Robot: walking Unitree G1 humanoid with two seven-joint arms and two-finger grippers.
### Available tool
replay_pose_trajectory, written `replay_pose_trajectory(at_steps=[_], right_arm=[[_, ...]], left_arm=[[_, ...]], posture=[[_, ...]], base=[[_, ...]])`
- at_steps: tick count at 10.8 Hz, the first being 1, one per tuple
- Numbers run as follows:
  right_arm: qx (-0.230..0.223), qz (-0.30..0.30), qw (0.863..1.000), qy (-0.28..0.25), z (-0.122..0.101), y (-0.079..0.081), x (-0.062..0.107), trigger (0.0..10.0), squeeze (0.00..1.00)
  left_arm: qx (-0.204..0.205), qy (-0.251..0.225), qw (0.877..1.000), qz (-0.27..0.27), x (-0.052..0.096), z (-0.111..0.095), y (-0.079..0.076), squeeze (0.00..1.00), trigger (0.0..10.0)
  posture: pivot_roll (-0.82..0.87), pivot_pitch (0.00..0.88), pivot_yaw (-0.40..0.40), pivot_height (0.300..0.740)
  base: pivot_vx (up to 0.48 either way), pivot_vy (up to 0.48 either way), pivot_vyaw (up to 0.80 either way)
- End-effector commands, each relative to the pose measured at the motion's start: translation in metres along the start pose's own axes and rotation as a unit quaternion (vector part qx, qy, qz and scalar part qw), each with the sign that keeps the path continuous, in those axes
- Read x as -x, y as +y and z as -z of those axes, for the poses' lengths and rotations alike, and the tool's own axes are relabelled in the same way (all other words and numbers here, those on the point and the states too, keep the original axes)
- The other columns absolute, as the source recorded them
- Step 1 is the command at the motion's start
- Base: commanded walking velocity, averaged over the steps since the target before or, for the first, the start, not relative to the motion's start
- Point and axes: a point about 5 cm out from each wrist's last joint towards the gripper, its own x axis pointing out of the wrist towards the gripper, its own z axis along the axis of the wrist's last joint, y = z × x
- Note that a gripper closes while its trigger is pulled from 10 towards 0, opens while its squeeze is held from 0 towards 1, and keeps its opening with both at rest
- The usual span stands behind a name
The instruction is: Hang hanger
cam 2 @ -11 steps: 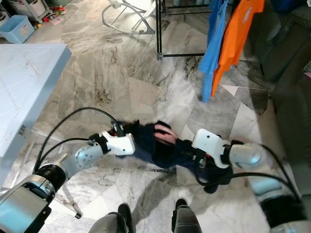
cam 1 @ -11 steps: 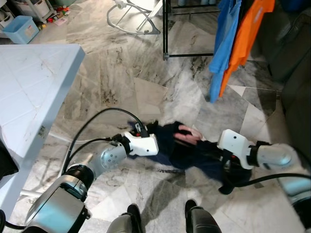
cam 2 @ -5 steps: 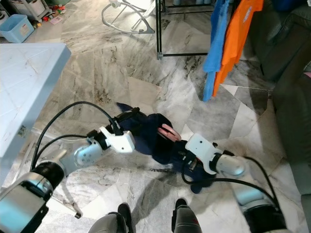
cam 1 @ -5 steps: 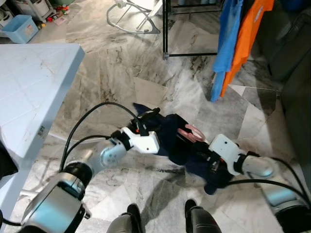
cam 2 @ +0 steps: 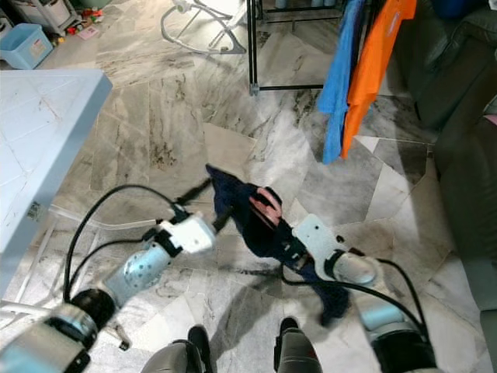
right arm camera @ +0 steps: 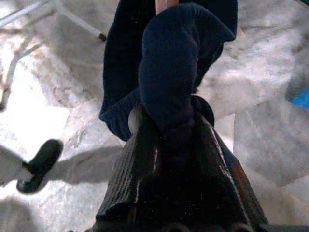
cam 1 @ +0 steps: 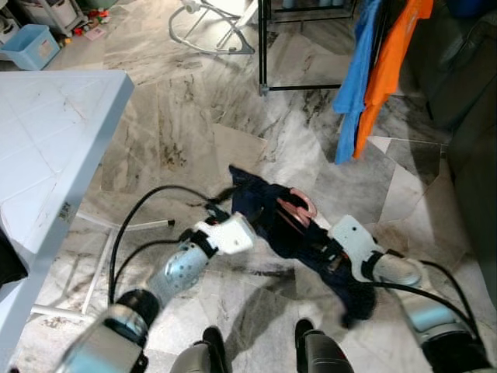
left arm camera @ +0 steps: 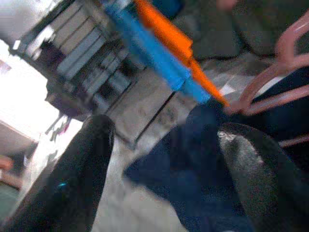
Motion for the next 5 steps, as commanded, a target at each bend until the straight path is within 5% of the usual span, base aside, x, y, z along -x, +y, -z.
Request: replay_pose_trajectory(at_steps=[1,4,5], right_arm=[[-0.021,0.014,1.0,0.001,0.004,0.0,0.0,0.0,0.0],[-0.089,0.099,0.991,0.016,0.014,-0.009,0.0,0.0,0.0],[-0.12,0.138,0.983,0.01,0.016,-0.011,0.0,0.0,0.0]], left_arm=[[0.023,0.044,0.999,-0.013,0.011,0.013,-0.003,1.0,10.0],[0.147,0.185,0.964,-0.125,0.03,0.041,-0.01,1.0,10.0],[0.189,0.221,0.947,-0.141,0.037,0.048,-0.019,0.0,10.0]], posture=[[-0.3,0.276,0.094,0.74],[-0.3,0.27,0.096,0.74],[-0.3,0.264,0.096,0.74]], base=[[0.0,0.0,0.0],[0.0,0.0,0.0],[0.0,0.0,0.0]])
